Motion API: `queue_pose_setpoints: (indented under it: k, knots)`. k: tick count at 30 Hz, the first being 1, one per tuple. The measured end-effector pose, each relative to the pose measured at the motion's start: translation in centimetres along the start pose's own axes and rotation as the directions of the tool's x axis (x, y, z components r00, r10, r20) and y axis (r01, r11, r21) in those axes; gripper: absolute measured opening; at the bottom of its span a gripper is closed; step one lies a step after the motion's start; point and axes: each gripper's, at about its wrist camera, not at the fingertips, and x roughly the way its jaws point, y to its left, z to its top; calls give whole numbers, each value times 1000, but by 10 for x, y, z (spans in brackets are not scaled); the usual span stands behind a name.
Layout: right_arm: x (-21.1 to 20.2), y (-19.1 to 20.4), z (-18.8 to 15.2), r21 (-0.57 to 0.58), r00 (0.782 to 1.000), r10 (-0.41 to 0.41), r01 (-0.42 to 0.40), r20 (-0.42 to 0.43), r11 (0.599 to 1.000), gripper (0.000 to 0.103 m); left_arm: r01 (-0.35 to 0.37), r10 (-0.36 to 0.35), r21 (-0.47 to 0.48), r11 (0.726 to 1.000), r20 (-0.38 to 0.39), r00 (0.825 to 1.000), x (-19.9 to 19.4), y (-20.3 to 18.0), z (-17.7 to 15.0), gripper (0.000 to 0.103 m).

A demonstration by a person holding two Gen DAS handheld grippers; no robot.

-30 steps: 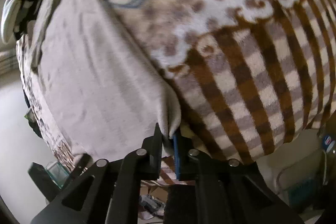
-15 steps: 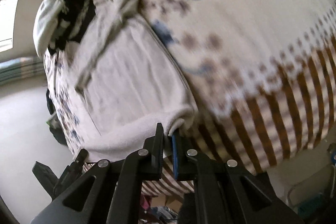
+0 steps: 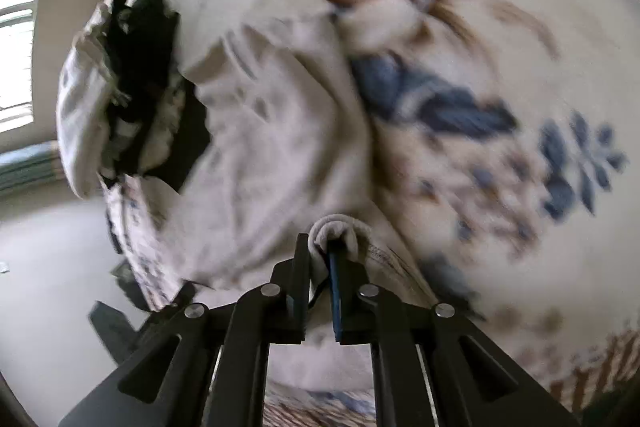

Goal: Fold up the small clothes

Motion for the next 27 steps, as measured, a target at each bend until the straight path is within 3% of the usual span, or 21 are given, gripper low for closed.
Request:
queue_pose_setpoints:
  k: [1,4,5,7,9,10,13,16,17,18,19,20,21,27]
  knots:
    - [0,3,4,6,1000,23,-23,3,1000,15,8,-7,-10,1000,8,1000,-2,2,3,33]
    - [-12,11,11,-5,995,95,-94,29,996,52,1,1,-35,999,51,999,-18,13,14,52]
    - [-17,14,10,-21,994,98,-97,43,995,57,-5,7,-36,999,65,998,-22,16,16,57]
    - [-31,21,6,-83,996,53,-48,71,995,57,-31,33,-32,999,83,996,-32,21,17,58]
    - [-41,27,3,-155,993,-41,58,111,986,57,-56,57,-9,998,81,995,-35,22,17,58]
    - [-43,29,2,-187,987,-97,120,129,975,57,-72,70,19,997,70,995,-33,19,16,58]
    - [-32,31,6,-243,977,-179,204,119,948,57,-116,114,134,984,22,993,-13,5,13,58]
    - [-16,23,9,-270,976,-207,219,73,938,57,-148,151,205,968,1,989,7,-5,10,57]
    - [-10,23,10,-277,974,-219,228,65,933,57,-156,159,230,961,9,987,11,-8,9,51]
    - [-5,23,10,-288,973,-223,231,60,929,55,-161,158,253,954,32,987,11,-12,7,26]
    - [-1,24,9,-306,973,-221,230,64,924,41,-190,178,290,938,66,982,10,-17,5,16]
    - [1,27,8,-327,970,-229,244,85,913,18,-204,187,304,931,83,979,9,-19,4,14]
    - [1,29,6,-340,966,-236,257,102,905,10,-202,179,306,931,102,979,6,-20,3,12]
    - [-11,27,2,-284,950,-237,289,203,914,4,-184,158,266,946,117,981,-3,-10,1,11]
